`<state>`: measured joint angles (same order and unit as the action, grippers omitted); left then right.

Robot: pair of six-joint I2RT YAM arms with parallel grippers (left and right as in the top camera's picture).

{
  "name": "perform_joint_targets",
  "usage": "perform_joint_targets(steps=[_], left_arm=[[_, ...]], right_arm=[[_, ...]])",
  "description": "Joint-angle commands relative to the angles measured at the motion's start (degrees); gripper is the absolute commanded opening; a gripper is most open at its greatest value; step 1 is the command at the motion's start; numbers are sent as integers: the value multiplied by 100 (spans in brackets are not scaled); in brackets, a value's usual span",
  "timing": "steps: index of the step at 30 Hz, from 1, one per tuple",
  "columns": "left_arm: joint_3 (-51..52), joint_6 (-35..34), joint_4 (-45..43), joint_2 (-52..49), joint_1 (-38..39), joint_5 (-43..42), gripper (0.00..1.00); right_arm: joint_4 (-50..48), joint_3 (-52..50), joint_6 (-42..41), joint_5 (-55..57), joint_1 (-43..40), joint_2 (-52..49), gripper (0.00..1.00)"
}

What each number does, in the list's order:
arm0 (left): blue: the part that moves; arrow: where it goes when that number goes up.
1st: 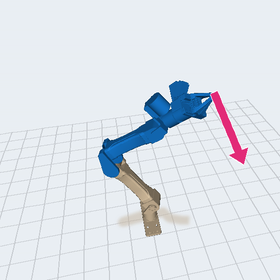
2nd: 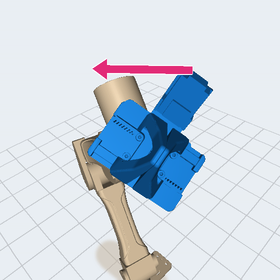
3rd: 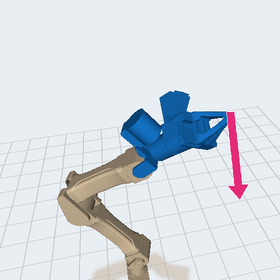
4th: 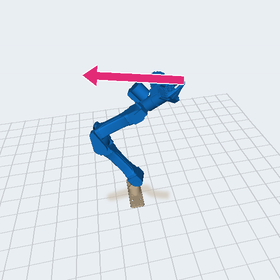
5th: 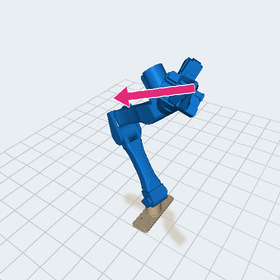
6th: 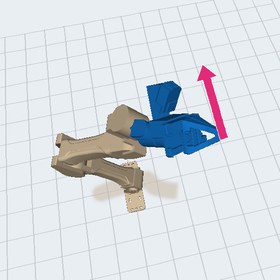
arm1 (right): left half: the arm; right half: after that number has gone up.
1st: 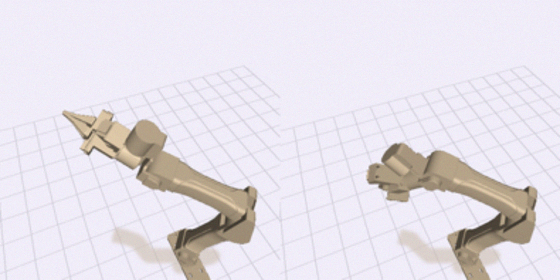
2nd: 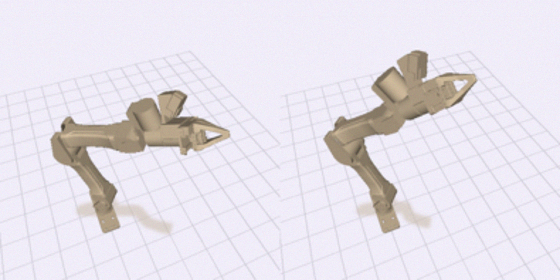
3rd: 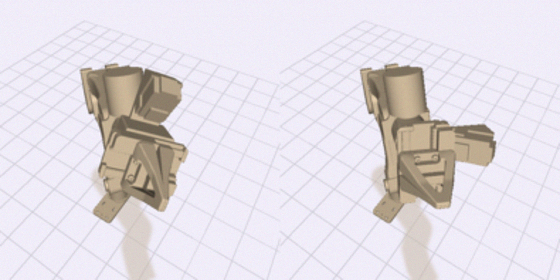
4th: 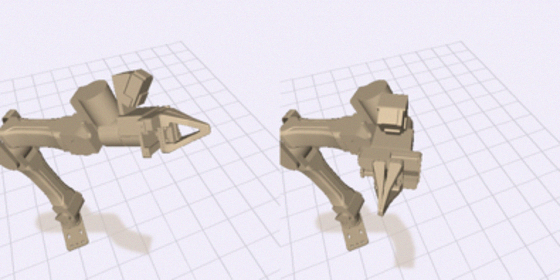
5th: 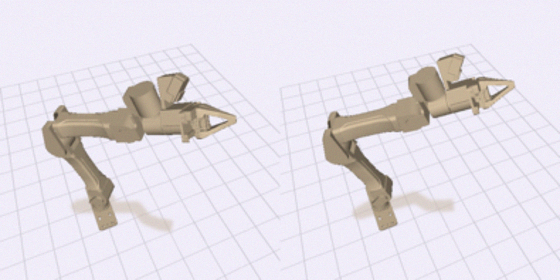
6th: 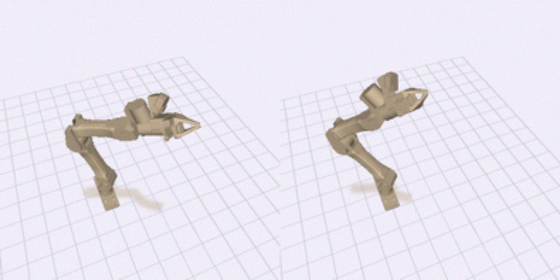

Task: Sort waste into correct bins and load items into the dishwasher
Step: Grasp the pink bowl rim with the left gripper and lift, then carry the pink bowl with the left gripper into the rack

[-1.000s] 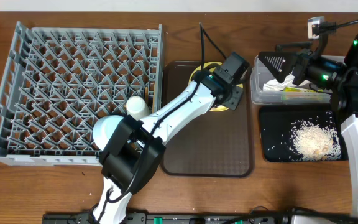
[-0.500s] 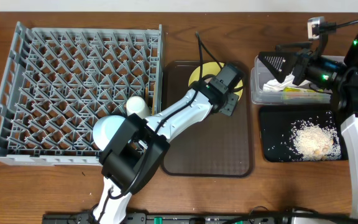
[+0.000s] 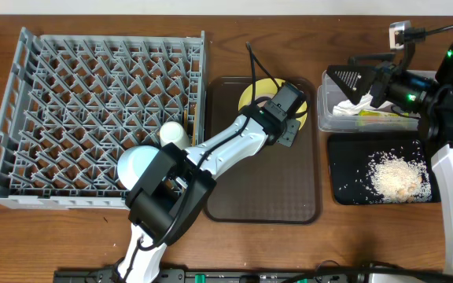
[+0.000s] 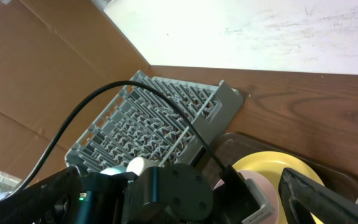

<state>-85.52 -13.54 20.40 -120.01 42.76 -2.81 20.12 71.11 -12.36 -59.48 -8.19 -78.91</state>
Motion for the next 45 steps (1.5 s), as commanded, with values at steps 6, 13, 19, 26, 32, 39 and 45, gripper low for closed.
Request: perform_joint_targets(steps=[6, 13, 19, 26, 32, 39, 45], left_arm=[[59, -11, 9, -138, -24, 92, 19], [52, -9, -35, -197, -26, 94, 8], [-212, -9, 11, 227, -136, 90, 8], [-264, -11, 26, 1676, -442, 90, 8], [-264, -186, 262, 2741, -1180, -136, 8], [-264, -962, 389, 2907, -2800, -2835, 8], [-264, -1534, 328, 2409, -4406, -5261, 8]], right_arm=[[9, 0, 85, -7, -4, 0, 99], [9, 0, 85, -7, -4, 0, 99], [7, 0, 85, -7, -2, 0, 99], [9, 0, 85, -7, -4, 0, 99], [9, 0, 85, -7, -4, 0, 99], [7, 0, 85, -7, -4, 0, 99], [9, 0, 85, -7, -4, 0, 99]])
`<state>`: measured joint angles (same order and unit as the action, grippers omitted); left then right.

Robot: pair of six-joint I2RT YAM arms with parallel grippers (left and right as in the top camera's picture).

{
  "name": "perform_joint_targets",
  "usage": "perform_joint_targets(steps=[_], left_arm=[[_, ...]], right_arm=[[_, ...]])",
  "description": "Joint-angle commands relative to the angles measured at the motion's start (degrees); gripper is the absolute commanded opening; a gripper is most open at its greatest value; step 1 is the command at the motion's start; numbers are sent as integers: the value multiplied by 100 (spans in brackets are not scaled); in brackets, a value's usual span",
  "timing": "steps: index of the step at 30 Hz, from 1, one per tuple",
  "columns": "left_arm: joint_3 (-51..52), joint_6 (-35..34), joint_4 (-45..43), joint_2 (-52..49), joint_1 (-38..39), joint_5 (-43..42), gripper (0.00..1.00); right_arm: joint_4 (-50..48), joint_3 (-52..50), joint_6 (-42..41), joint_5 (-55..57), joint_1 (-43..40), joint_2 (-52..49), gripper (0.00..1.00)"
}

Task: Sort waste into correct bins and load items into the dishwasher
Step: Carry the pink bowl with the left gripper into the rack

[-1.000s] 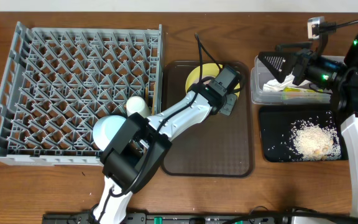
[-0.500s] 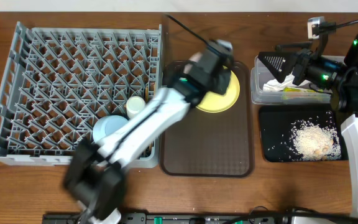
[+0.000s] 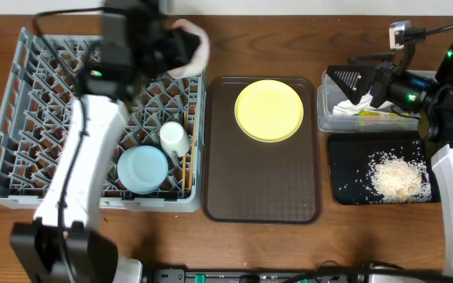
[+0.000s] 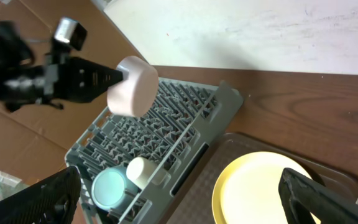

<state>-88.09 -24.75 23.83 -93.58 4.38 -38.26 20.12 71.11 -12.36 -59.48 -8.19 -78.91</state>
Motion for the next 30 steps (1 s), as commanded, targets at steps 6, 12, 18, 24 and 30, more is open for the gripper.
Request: perform_joint_targets(steps=[6, 12, 18, 24, 30], left_arm=[[-4, -743, -46, -1067, -1611, -3399, 8], [-4, -1051, -273, -1871, -2312, -4369, 8], [125, -1047, -31, -2282, -2721, -4385, 8], [319, -940, -26, -2291, -2872, -4360, 13], [319, -590, 391, -2291, -2990, -4210, 32]], right_arm=[[9, 0, 85, -7, -4, 0, 99], [9, 0, 85, -7, -2, 0, 99], [9, 0, 85, -9, -2, 0, 99], [9, 0, 85, -9, -4, 0, 99], [9, 0, 85, -7, -4, 0, 99]])
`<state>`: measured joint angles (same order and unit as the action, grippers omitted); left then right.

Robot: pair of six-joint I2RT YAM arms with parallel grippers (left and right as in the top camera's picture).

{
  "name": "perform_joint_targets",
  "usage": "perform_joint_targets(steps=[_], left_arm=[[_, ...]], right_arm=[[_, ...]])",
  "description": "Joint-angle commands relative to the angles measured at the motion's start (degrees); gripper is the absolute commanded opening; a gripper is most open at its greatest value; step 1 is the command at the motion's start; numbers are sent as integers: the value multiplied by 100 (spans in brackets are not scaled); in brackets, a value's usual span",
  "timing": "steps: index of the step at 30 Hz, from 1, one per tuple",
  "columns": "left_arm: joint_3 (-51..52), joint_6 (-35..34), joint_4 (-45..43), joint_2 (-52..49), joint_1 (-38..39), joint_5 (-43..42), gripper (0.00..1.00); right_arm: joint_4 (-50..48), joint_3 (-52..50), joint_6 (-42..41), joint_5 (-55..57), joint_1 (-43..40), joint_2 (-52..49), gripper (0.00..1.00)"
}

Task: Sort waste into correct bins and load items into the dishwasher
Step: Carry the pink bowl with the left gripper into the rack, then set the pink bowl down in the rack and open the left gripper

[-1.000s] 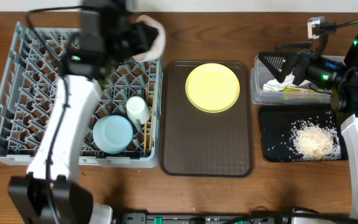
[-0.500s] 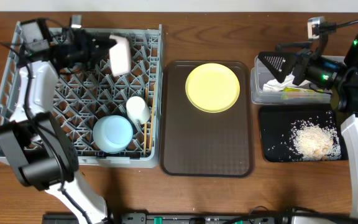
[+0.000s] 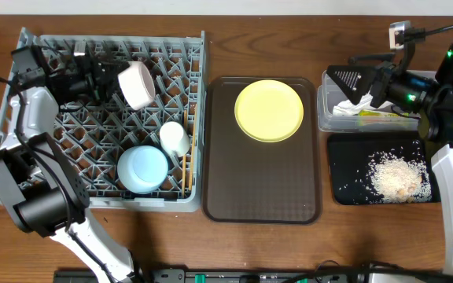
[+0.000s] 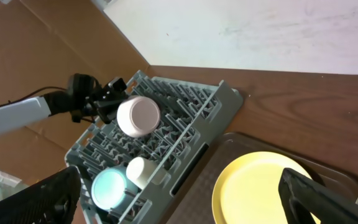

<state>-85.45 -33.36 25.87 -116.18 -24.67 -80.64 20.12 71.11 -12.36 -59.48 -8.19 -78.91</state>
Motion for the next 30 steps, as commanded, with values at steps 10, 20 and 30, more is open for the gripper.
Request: perform_joint_targets(steps=[10, 20, 30], left_arm=[[52, 1069, 1637, 0, -323, 1567, 46], [48, 1196, 2411, 1335, -402, 3322, 46], [48, 1193, 2293, 2964, 564, 5329, 11]], right_arm=[[9, 0, 85, -7, -4, 0, 99], [9, 0, 85, -7, -2, 0, 99], [7, 0, 85, -7, -2, 0, 99]])
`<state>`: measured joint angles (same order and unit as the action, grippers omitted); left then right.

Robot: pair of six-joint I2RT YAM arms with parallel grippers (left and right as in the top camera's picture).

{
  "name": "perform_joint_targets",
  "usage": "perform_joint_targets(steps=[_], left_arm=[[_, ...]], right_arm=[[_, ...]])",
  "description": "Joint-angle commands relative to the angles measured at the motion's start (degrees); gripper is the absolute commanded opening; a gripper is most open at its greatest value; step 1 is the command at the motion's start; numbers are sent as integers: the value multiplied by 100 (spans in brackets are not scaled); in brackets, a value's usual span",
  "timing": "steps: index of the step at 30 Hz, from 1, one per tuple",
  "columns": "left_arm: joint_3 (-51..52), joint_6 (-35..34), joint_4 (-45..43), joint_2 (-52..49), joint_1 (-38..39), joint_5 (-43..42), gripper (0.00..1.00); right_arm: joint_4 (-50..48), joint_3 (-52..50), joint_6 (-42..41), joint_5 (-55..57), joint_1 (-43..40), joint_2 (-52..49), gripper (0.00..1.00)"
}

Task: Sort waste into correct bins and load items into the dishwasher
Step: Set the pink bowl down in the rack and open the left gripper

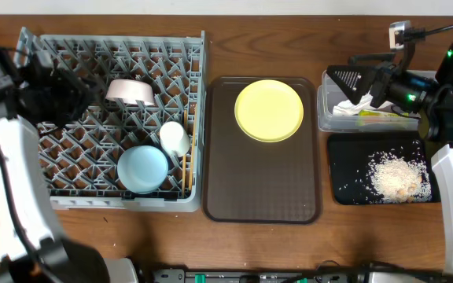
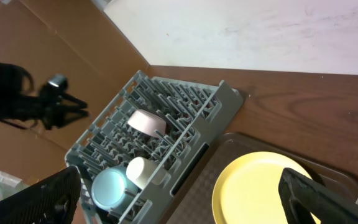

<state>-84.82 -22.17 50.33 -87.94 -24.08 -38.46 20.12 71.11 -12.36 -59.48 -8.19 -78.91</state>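
A pink bowl (image 1: 130, 92) (image 2: 146, 121) rests among the tines of the grey dish rack (image 1: 22, 173), at its back middle. My left gripper (image 1: 87, 98) (image 2: 74, 103) is open just left of the bowl and apart from it. The rack also holds a white cup (image 1: 174, 139) and a blue bowl (image 1: 142, 167). A yellow plate (image 1: 269, 110) (image 2: 260, 186) lies on the brown tray (image 1: 262, 189). My right gripper (image 1: 351, 85) (image 2: 182, 199) hangs open and empty above the clear bin (image 1: 325, 118).
The clear bin holds crumpled white waste (image 1: 344, 106). A black tray (image 1: 344, 169) in front of it carries a heap of rice-like crumbs (image 1: 399, 177). The right arm's body fills the far right edge.
My left gripper has let go of the pink bowl, which now sits in the rack. The gripper stands open to its left. The right arm has not moved.
My left gripper was down at the yellow plate on the brown tray. Then it held the pink bowl at the rack's back edge, then over the rack's back left. Now the bowl rests in the rack and the gripper is off it.
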Motion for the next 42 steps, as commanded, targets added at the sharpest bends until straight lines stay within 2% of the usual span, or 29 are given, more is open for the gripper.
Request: perform_joint_targets(steps=[1, 7, 11, 17, 24, 27, 30, 34, 37, 39, 40, 42], left_arm=[[-15, 76, -275, 149, 719, 1353, 8], [-15, 79, -1003, -254, 1899, 3014, 8], [-15, 221, -1381, -675, 2146, 3648, 8], [-15, 745, -1862, -1427, 2153, 3657, 13], [-15, 909, -1886, -1683, 2153, 3657, 13], [-15, 907, -1582, -1674, 2149, 3657, 14], [-17, 721, -625, -1672, 2149, 3654, 14], [-105, 599, -28, -1532, 2149, 3633, 14], [-310, 586, 184, -1338, 2159, 3504, 15], [-391, 535, 144, -1132, 2201, 3134, 17], [-398, 538, 72, -1025, 2240, 2885, 23], [-396, 538, -42, -837, 2365, 2485, 27]], right_arm=[[9, 0, 85, -7, -2, 0, 99], [9, 0, 85, -7, -2, 0, 99], [9, 0, 85, -7, -2, 0, 99], [9, 0, 85, -7, -4, 0, 99], [9, 0, 85, -7, -4, 0, 99], [9, 0, 85, -7, -2, 0, 99], [9, 0, 85, -7, -2, 0, 99], [9, 0, 85, -7, -2, 0, 99], [9, 0, 85, -7, -2, 0, 99], [9, 0, 85, -7, -2, 0, 99], [9, 0, 85, -7, -2, 0, 99], [9, 0, 83, -7, -2, 0, 99]])
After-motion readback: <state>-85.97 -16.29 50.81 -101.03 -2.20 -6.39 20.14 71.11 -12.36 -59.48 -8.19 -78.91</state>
